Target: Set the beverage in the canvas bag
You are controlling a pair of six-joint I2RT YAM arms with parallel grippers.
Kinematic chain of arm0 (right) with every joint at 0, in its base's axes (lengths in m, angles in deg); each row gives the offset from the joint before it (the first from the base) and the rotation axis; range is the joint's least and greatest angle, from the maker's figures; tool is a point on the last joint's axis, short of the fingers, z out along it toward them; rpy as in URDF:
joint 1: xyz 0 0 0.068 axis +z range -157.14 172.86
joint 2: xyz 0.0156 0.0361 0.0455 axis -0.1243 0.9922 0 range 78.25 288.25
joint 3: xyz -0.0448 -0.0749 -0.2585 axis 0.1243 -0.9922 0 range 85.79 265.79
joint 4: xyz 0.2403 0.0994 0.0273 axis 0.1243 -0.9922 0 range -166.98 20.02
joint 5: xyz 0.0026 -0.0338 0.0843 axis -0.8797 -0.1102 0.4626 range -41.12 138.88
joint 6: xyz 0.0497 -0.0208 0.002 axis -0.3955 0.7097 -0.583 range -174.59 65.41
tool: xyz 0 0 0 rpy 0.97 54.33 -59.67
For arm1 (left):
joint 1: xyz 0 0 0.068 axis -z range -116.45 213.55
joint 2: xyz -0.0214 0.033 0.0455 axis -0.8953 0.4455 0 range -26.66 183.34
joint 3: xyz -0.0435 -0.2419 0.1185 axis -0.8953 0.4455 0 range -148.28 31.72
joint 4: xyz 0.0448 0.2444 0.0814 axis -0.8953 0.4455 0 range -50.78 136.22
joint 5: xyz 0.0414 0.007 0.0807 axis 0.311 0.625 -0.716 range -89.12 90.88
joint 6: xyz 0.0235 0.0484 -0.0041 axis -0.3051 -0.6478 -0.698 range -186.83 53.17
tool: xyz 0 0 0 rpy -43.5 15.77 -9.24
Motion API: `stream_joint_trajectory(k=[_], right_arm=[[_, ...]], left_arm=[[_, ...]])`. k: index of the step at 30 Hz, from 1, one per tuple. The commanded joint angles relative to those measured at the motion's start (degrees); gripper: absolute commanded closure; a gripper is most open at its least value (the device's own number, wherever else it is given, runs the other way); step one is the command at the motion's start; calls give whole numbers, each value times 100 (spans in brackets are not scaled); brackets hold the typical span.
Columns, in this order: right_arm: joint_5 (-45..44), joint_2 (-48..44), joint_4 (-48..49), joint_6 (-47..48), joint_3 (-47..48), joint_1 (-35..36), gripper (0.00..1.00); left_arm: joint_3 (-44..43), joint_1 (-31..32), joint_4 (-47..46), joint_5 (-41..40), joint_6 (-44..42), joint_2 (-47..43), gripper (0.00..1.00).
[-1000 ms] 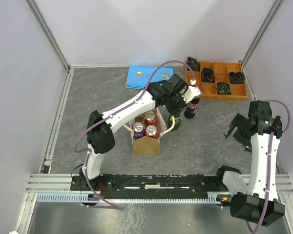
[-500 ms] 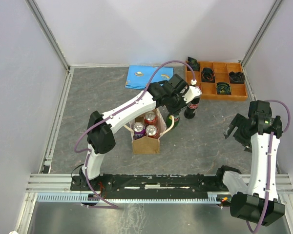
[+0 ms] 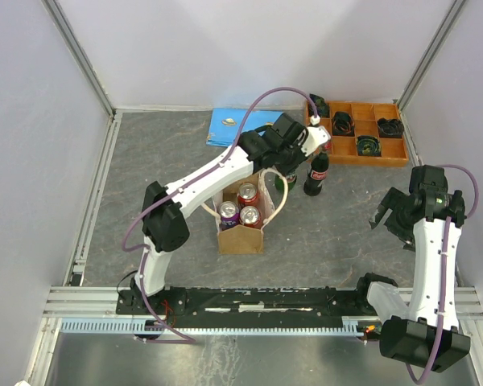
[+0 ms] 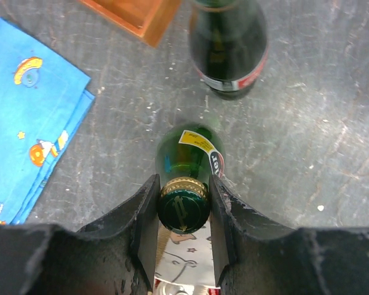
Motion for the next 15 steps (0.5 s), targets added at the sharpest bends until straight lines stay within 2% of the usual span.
stream_joint_trajectory(k=[1,15], right_arm=[[-107,-25,5,46,42,-19,1],[-68,-44,-2,62,7,-19,1]], left_arm=[[-508,-175,-1075,-422,108,-168,97],[-526,-627,-1574,-1051,545,-219,97]])
